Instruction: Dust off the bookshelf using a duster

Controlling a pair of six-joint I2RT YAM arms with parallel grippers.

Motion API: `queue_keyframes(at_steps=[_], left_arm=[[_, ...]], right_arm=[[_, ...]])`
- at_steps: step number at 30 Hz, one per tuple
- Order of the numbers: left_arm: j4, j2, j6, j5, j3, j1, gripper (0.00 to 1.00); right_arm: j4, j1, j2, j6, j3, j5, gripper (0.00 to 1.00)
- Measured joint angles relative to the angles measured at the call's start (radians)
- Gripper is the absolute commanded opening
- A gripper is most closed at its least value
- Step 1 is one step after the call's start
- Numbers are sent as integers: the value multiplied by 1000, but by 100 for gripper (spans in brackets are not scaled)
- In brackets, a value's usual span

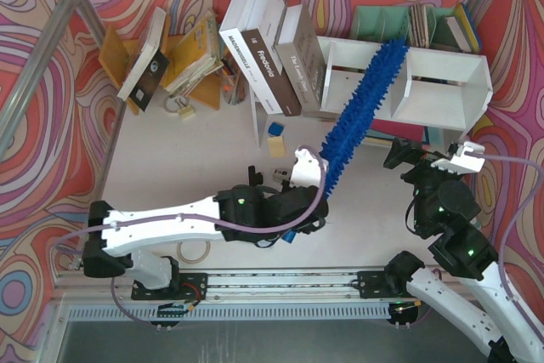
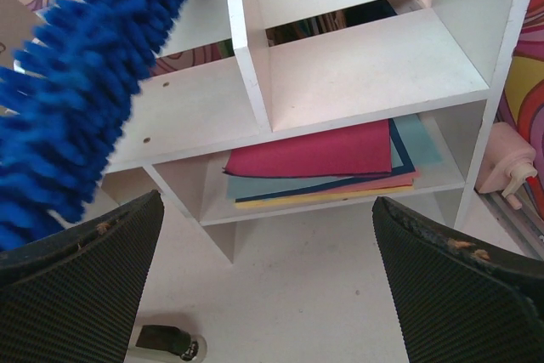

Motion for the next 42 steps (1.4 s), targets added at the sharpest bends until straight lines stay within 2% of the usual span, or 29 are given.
queue_keyframes(at_steps=[8, 20, 30, 38, 42], left_arm=[[-130, 106, -75, -18, 40, 30, 0], [-400, 171, -219, -24, 210, 43, 0], [-460, 225, -231, 88, 257, 38, 0], [-511, 224, -243, 60, 266, 24, 0], [-517, 243, -212, 52, 339, 26, 0]], right_arm=[[0, 0, -23, 2, 0, 0, 99], [0, 0, -24, 12, -2, -1, 99], [0, 0, -34, 15, -4, -1, 99], [0, 0, -37, 16, -4, -1, 99], [0, 0, -37, 15, -4, -1, 99]])
